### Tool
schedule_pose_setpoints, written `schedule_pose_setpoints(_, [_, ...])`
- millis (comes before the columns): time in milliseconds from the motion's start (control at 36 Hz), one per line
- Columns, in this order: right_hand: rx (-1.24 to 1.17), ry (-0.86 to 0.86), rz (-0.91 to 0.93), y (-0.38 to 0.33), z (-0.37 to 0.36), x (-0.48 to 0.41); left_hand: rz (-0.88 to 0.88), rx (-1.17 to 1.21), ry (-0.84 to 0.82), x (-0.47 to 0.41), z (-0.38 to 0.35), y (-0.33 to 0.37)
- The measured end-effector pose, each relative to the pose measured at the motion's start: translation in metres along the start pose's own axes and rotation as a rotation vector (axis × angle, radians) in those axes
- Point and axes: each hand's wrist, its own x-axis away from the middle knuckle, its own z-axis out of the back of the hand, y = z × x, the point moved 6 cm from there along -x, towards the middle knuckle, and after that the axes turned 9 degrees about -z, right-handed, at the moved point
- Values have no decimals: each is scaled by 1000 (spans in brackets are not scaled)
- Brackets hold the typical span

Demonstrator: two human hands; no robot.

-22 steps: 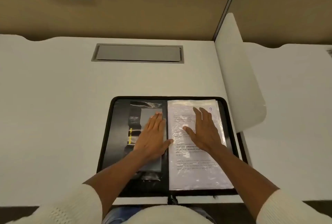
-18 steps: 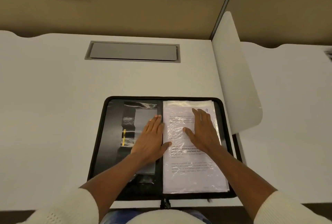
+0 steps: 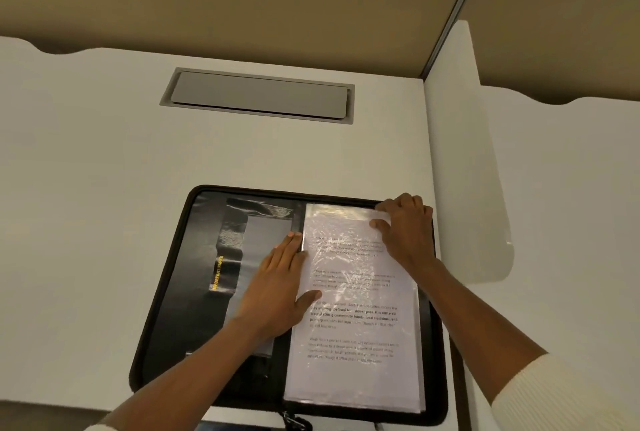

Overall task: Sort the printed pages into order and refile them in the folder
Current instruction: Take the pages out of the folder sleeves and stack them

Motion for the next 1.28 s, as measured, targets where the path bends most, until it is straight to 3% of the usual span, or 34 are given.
schedule_pose_setpoints(306, [-104,23,41,0,14,-11,91,72,52,-15,12,7])
schedule_pose_setpoints(472, [-83,49,113,-6,19,-7,278,197,250,-38,35,16])
schedule_pose_setpoints(556, [-178,29,128,-10,24,-4,396,411,305,-51,42,21])
schedule_pose_setpoints(694, [-230,-90,160,-19,30,0,625,1024,283,-68,39,32])
schedule_pose_setpoints(806, [-266,-180,160,-22,30,-1,755,1231,220,-78,36,39])
schedule_pose_setpoints(1000, [-281,-326,222,-34,33,-10,877,1327,223,-87,33,38])
schedule_pose_setpoints(1194, [-273,-307,0,-39,31,-45,854,1368,252,-84,33,39])
schedule_pose_setpoints(1278, [-152,-394,-13,-48,28,-57,848,1394,255,-83,33,38])
